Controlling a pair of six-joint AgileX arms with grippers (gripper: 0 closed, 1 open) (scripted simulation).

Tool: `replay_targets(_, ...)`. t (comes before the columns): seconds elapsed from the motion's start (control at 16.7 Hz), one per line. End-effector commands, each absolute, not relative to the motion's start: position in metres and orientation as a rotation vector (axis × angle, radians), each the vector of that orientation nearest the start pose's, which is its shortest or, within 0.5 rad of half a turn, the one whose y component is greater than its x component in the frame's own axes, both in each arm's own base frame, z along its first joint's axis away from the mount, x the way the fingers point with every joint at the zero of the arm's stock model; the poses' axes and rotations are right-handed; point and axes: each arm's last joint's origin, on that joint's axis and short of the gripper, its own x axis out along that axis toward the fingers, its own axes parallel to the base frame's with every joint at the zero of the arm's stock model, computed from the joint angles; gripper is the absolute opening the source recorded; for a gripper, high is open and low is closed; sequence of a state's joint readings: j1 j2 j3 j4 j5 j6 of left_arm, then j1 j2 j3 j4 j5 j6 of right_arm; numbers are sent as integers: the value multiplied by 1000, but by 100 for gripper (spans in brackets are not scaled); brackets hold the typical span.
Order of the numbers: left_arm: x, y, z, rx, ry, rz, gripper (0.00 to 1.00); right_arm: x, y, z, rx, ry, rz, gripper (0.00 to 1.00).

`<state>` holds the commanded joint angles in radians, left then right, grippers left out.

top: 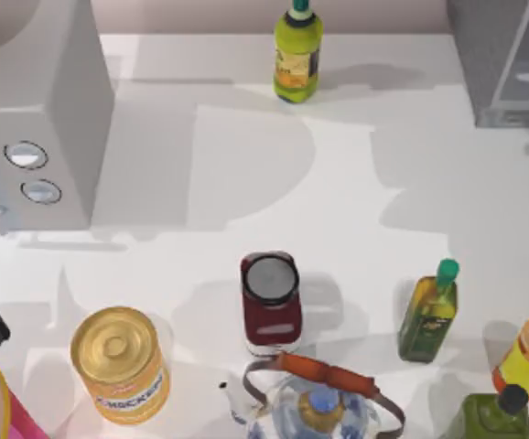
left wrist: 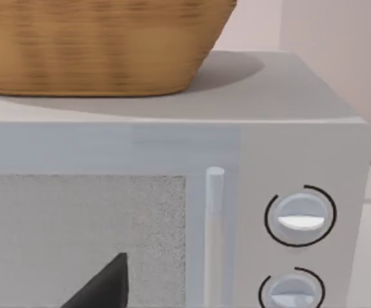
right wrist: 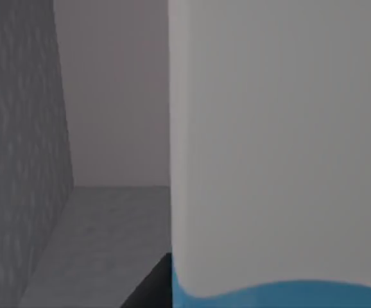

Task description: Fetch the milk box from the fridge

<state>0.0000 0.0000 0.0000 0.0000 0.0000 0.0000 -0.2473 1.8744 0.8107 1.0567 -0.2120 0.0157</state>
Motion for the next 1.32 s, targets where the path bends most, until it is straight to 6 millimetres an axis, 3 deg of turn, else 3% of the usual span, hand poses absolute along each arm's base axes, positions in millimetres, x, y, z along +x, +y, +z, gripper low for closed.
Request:
replay_targets(0.36, 106, -1, 160, 0, 0, 0, 100, 364, -80, 166, 4, 12, -8, 0)
replay_targets(0.66, 106, -1, 160, 0, 0, 0, 100, 337, -66, 195, -7, 14, -13, 0)
replay_targets(0.84, 106, -1, 160, 0, 0, 0, 100, 301, -52, 220, -14, 11, -20, 0)
replay_targets(1.02, 106, -1, 160, 0, 0, 0, 100, 250, -36, 239, -17, 3, -24, 0)
replay_targets(1.14, 106, -1, 160, 0, 0, 0, 100, 212, -26, 242, -16, -4, -25, 0)
replay_targets(1.32, 106, -1, 160, 0, 0, 0, 100, 162, -14, 229, -12, -13, -22, 0)
